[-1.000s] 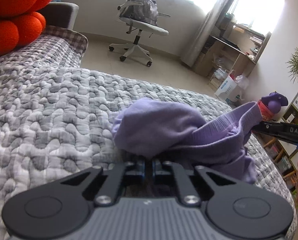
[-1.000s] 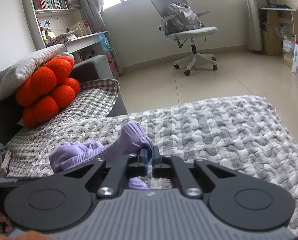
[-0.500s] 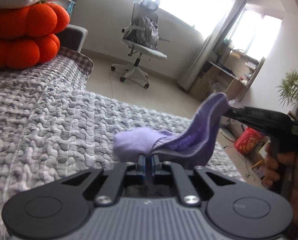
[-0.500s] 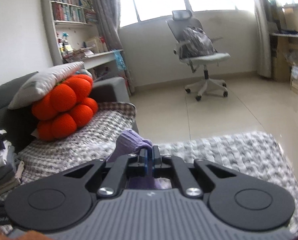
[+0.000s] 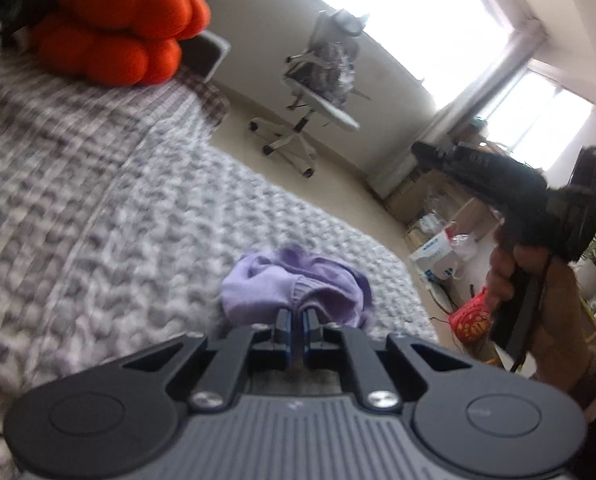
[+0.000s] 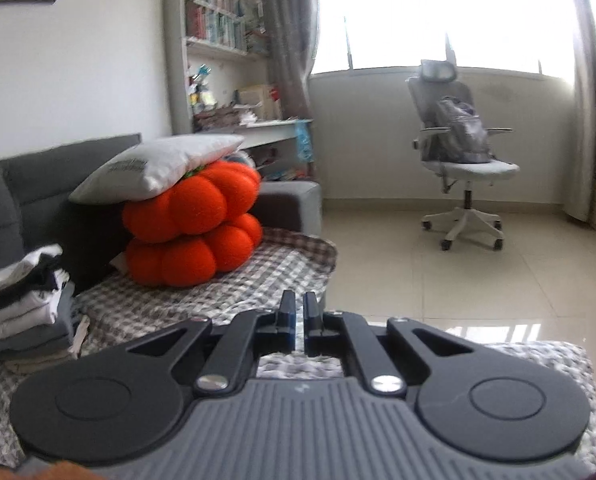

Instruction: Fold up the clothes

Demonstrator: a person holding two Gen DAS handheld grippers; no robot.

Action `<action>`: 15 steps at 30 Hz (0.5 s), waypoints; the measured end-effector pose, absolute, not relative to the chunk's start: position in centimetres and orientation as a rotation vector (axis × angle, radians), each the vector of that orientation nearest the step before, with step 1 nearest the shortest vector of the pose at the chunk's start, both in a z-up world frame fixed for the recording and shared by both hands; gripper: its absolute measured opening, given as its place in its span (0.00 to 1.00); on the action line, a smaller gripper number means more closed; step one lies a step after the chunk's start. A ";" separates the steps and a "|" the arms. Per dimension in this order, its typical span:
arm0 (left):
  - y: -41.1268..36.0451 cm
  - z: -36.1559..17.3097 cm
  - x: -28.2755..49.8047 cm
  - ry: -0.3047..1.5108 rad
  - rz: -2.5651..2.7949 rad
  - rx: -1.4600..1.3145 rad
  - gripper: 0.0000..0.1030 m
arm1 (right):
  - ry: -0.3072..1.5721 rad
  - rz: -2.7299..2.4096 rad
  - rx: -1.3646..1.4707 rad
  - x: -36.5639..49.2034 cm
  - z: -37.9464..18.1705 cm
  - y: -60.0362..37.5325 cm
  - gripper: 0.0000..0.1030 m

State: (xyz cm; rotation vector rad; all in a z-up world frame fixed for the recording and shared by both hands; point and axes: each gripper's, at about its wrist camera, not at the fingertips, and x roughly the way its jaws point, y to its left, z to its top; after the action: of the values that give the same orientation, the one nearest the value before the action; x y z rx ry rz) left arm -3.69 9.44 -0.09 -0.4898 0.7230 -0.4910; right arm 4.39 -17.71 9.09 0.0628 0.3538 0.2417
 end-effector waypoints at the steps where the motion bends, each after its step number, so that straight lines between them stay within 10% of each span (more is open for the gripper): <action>1: 9.7 -0.5 -3.6 0.734 -0.481 -0.495 0.05 | 0.371 0.255 0.063 4.5 8.9 -17.3 0.03; 13: 10.2 -3.0 -3.8 0.840 -0.558 -0.442 0.13 | 0.674 0.326 0.095 4.5 4.7 -14.5 0.18; 15: 10.3 -2.8 -4.1 0.839 -0.586 -0.421 0.24 | 0.709 0.329 0.106 4.0 4.1 -14.2 0.53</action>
State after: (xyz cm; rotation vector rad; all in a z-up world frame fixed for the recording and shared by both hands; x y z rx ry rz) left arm -4.07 10.32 -2.79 -0.4215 0.8389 -0.5863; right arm 4.01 -14.15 4.07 0.1057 0.7093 0.3294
